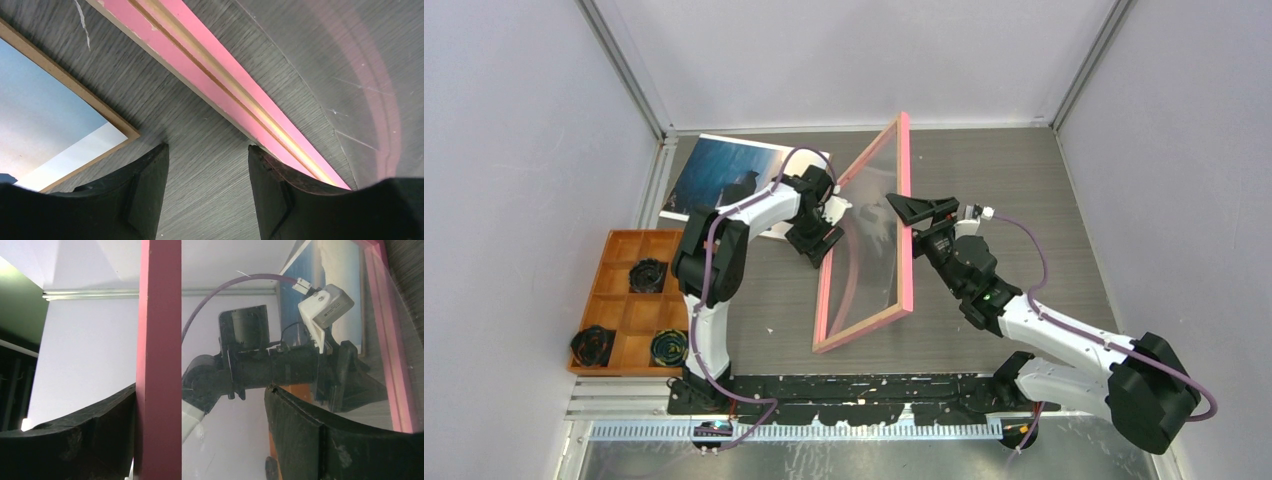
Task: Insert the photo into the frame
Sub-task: Pick up the photo frame from the center of the board, then pick up the photo frame item from the photo frame, then place the photo frame at the center of the board.
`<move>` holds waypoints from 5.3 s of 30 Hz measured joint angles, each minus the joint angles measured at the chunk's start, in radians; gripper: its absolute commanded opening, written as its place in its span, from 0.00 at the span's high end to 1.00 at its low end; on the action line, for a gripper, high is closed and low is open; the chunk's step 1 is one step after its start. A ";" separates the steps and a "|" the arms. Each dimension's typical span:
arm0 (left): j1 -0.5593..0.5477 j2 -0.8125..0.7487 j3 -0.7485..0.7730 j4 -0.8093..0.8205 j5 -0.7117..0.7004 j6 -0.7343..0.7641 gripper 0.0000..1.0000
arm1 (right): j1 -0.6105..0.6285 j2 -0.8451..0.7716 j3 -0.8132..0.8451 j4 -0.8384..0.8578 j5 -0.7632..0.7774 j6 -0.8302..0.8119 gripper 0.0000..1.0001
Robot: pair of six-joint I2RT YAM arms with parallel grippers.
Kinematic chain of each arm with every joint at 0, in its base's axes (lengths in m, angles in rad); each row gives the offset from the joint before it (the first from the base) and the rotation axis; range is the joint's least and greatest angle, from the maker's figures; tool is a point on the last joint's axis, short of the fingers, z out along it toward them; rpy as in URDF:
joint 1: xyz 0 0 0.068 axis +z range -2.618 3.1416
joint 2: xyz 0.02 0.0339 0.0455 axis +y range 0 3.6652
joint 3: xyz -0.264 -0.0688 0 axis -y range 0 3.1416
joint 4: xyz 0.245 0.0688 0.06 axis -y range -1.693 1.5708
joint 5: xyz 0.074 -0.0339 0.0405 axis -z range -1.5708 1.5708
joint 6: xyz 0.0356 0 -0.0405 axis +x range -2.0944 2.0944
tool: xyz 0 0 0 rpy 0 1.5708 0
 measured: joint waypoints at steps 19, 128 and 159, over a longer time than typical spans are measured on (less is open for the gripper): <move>0.026 -0.179 0.000 -0.111 0.101 0.018 0.07 | -0.011 -0.077 0.026 0.017 -0.121 -0.078 0.17; -0.408 -0.555 0.395 -0.378 -0.120 -0.139 0.99 | -0.179 -0.515 -0.213 -0.848 -0.154 -0.367 0.69; -0.407 -0.578 0.638 -0.484 -0.377 0.004 1.00 | -0.247 0.149 0.063 -0.996 -0.091 -0.747 0.69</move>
